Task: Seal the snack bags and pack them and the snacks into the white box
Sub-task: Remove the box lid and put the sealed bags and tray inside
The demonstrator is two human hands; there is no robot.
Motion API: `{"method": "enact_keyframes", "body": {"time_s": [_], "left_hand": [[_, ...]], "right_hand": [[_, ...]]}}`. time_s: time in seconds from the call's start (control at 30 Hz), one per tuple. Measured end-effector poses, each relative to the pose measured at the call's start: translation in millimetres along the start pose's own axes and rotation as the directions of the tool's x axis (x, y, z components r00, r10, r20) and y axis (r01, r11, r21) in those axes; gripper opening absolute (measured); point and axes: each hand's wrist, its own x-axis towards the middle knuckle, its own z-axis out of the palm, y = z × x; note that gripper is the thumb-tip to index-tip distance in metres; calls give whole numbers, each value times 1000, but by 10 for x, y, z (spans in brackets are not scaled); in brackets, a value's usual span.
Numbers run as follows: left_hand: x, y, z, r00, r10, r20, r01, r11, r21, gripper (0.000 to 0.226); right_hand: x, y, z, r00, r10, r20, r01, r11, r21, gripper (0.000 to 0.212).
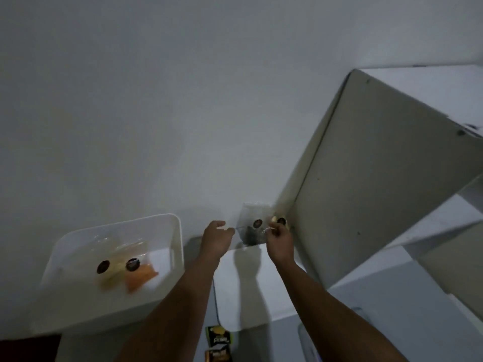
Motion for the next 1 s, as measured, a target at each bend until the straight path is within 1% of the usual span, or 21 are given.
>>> {"method": "enact_keyframes", "body": {"time_s": [0.07,0.13,0.2,0.27,0.33,0.37,0.47,0.5,0.57,0.63,0.7,0.77,0.83,0.93,1.0], "left_hand": [[181,-67,331,999,-39,3,39,998,40,56],[381,-129,619,998,-54,-16,55,995,78,69],[547,-139,847,996,-61,-60,68,991,112,78],[725,-146,1018,993,-54,-106,67,989,129,81],[892,-159,1124,989,-46,-138,66,988,138,76],[983,-181,1158,989,-50,-141,69,988,137,71],[1179,-207,1229,993,-21,-119,43,983,180,52],[1242,-220,1244,993,-11,-115,35,978,206,47],[1350,-266,1270,992,3,-127,26,973,229,32],[1417,-331,1286,988,25,-154,12,972,235,20],[1423,-396,1274,985,47,-165,-8,974,227,18],[1365,-420,1245,986,57,-158,-23,978,208,18],[1270,-403,1196,983,84,-161,-55,983,177,18],[1063,-306,1023,981,98,-165,-83,992,99,13],[924,-197,865,980,97,-171,-92,995,39,11]], "right_hand": [[277,205,-243,997,77,-14,-77,997,-13,24],[455,187,-447,992,124,1,-123,990,-75,28],[706,201,-584,990,143,-2,-141,977,-160,39],[985,237,-629,987,162,22,-152,960,-236,47],[1222,278,-576,983,181,33,-165,944,-284,51],[1315,298,-534,981,188,34,-171,942,-289,49],[1547,399,-380,982,173,73,-147,951,-271,34],[1608,448,-328,978,194,73,-171,955,-243,33],[1672,509,-274,971,236,39,-226,959,-170,33],[1692,524,-270,975,222,-4,-220,963,-155,21],[1684,544,-273,980,196,-43,-201,960,-194,11],[1664,581,-272,984,159,-85,-173,964,-202,21],[1609,574,-295,985,131,-110,-151,969,-196,24],[1358,331,-359,988,136,-76,-148,971,-186,14],[1178,155,-390,995,81,-66,-92,976,-199,11]]}}
